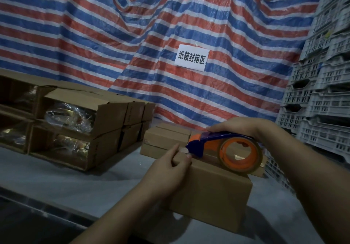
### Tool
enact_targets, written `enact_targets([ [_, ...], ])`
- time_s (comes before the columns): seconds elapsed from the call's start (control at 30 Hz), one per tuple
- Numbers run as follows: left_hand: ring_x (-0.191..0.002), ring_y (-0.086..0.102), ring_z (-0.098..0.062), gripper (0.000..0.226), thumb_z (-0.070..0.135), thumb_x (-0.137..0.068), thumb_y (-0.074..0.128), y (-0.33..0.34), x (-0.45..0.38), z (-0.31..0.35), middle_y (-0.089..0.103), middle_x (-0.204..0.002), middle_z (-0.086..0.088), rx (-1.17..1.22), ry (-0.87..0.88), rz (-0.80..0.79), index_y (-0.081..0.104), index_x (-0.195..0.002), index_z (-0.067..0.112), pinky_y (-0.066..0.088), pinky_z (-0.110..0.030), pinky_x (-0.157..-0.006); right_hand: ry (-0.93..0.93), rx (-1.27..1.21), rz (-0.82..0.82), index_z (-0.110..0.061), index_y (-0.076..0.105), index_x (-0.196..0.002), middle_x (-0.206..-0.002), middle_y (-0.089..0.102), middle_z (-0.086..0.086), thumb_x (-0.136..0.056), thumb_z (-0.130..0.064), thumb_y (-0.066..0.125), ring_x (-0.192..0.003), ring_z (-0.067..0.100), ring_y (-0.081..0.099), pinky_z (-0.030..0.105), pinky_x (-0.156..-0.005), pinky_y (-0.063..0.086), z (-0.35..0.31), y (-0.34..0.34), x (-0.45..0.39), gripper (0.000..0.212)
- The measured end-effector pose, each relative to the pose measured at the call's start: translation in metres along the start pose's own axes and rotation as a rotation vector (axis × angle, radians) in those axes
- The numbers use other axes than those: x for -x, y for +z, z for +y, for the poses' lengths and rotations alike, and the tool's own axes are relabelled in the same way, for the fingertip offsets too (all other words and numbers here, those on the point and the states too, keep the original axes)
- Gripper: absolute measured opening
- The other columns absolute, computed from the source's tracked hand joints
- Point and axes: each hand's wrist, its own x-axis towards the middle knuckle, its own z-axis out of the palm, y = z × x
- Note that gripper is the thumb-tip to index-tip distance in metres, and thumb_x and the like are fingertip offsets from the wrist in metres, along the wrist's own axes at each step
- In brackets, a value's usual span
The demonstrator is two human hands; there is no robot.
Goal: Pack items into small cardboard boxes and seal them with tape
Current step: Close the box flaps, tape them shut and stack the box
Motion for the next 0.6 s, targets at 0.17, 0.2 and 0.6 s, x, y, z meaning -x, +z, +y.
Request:
enact_targets([
  [0.17, -0.095, 0.056, 0.004, 0.052, 0.057, -0.095, 0.047, -0.002, 0.004, 0.011, 0.064, -0.110, 0.018, -0.221, 0.172, 0.033, 0.041, -0.143, 0.039, 0.048, -0.020, -0.080, 0.047, -0.010, 0.002, -0.018, 0.065, -0.108, -0.079, 0.077, 0.000, -0.091, -0.062, 0.058, -0.060, 0.008, 0.069, 0.020, -0.057, 0.053, 0.003, -0.002, -0.004, 0.048],
  [0.2, -0.092, 0.057, 0.003, 0.054, 0.060, -0.093, 0.048, -0.002, 0.004, 0.012, 0.063, -0.103, 0.019, -0.239, 0.172, 0.002, 0.042, -0.142, 0.039, 0.050, -0.021, -0.078, 0.051, 0.005, 0.006, -0.018, 0.066, -0.108, -0.079, 0.077, 0.000, -0.092, -0.063, 0.057, -0.061, 0.009, 0.069, 0.021, -0.059, 0.053, 0.003, -0.003, -0.004, 0.049],
  [0.6, -0.081, 0.045, 0.003, 0.064, 0.075, -0.076, 0.057, -0.012, 0.008, 0.014, 0.049, -0.092, 0.025, -0.493, 0.228, -0.056, 0.040, -0.131, 0.047, 0.045, -0.024, -0.073, 0.032, 0.088, -0.056, -0.014, 0.063, -0.105, -0.065, 0.072, -0.002, -0.096, -0.062, 0.047, -0.051, 0.006, 0.065, 0.015, -0.049, 0.049, 0.001, -0.013, 0.000, 0.051],
])
